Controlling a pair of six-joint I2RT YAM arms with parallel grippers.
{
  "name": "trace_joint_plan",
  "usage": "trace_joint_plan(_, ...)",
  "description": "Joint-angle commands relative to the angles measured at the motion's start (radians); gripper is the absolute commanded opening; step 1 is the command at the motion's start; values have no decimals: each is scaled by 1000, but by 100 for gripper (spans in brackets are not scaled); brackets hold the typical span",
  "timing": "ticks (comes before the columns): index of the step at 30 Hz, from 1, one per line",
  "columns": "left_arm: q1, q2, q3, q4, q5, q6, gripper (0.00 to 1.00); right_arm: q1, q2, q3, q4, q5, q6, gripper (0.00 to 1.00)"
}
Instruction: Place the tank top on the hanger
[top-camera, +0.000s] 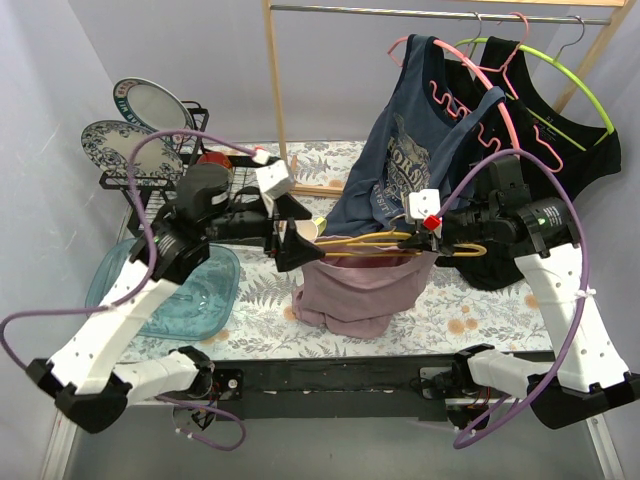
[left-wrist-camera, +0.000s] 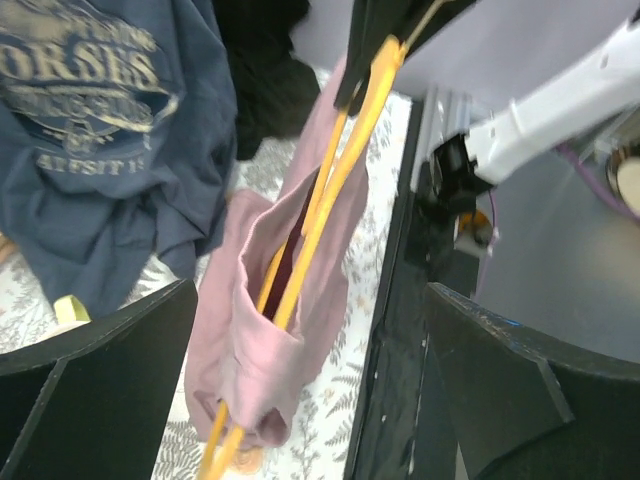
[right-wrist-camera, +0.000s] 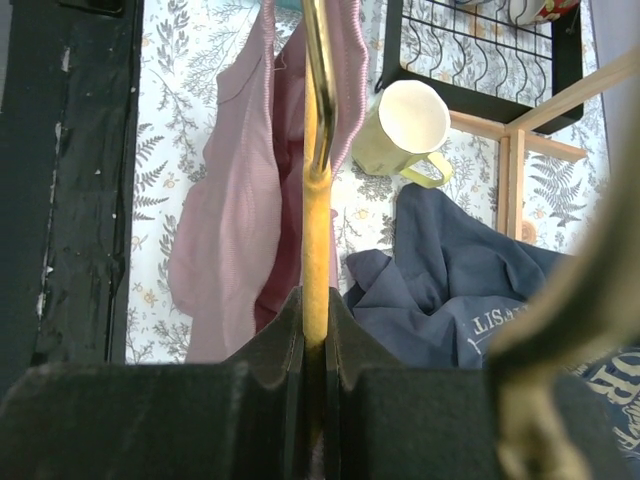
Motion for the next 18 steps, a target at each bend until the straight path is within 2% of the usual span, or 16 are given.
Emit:
trace_joint_plan(1,-26,71,70,-84,111,160,96,-4,3,52,-24,-77,-19,1)
trace_joint_plan(8,-161,238,174,-145,-13,232,86,-4,17,48,-55,-112,-42,1)
trace_joint_plan(11,-201,315,239,-197,-30,254,72,-4,18,45,-61,-109,-44,1)
trace_joint_plan(13,-213,342,262,-237,-47,263,66,-4,18,46,-60,-105,-45,1)
trace_joint_plan(18,-245,318,217,-269,-160,289,65,-4,35,65,-75,-108,-32,1)
